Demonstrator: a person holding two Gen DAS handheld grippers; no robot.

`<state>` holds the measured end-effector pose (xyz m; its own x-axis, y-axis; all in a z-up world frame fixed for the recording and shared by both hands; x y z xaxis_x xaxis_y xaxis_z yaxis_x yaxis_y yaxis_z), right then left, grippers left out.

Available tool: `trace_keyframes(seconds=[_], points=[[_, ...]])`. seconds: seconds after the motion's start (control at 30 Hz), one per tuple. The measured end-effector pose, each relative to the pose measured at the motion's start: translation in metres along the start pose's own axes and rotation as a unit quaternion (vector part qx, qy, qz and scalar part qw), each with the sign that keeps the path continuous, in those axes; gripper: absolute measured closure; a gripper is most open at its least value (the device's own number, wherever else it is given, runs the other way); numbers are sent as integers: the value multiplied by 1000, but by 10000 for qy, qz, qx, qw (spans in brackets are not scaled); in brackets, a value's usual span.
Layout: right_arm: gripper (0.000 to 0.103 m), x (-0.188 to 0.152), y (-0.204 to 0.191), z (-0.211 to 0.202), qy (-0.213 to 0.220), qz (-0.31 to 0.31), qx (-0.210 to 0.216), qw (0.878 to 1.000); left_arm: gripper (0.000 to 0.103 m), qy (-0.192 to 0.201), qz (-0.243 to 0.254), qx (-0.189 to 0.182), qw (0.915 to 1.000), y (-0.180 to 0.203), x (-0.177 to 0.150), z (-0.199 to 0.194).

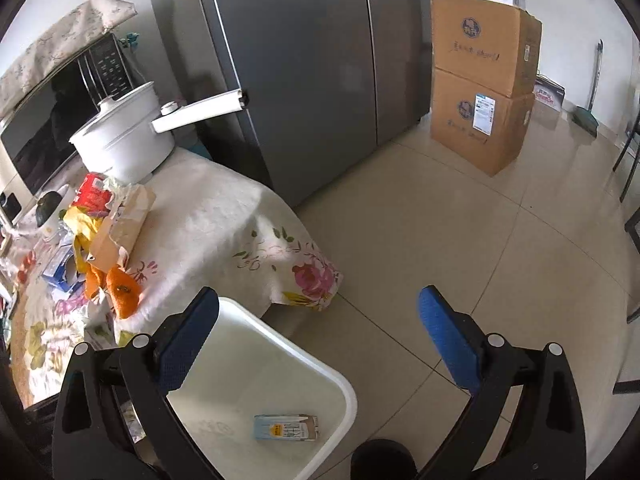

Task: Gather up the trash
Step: 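Carry the sachet and carton over the white bin and open both tools to drop them, then grasp the crumpled white tissue on the tablecloth with the left tool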

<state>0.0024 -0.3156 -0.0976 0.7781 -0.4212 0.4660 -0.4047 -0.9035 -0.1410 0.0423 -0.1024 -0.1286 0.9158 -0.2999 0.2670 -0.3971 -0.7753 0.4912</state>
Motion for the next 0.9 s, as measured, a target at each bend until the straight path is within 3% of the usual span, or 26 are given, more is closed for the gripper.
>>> trace_keyframes(seconds=[0.5, 0.73, 0.9], points=[[7, 2, 5, 1, -80, 35, -45, 10000, 31, -471, 57, 260, 9985, 7, -5, 21], [7, 0, -1, 5, -193, -43, 2, 9998, 28, -380, 66, 633, 9972, 0, -2, 9], [7, -2, -12, 9, -302, -209, 51, 9993, 25, 33, -417, 634, 9971, -30, 10, -23]])
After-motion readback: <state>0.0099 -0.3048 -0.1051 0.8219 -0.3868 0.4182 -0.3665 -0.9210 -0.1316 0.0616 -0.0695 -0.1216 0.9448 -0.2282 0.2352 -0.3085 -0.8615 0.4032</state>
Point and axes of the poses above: each gripper's, at about its wrist camera, not at the fingertips, and z roughly the way its jaws point, y to its right, x to its top, the point moved 2 cm from there along z, roughly the way its jaws point, and after that the axes turned 14 degrees about -y, right-handed, at the moved point
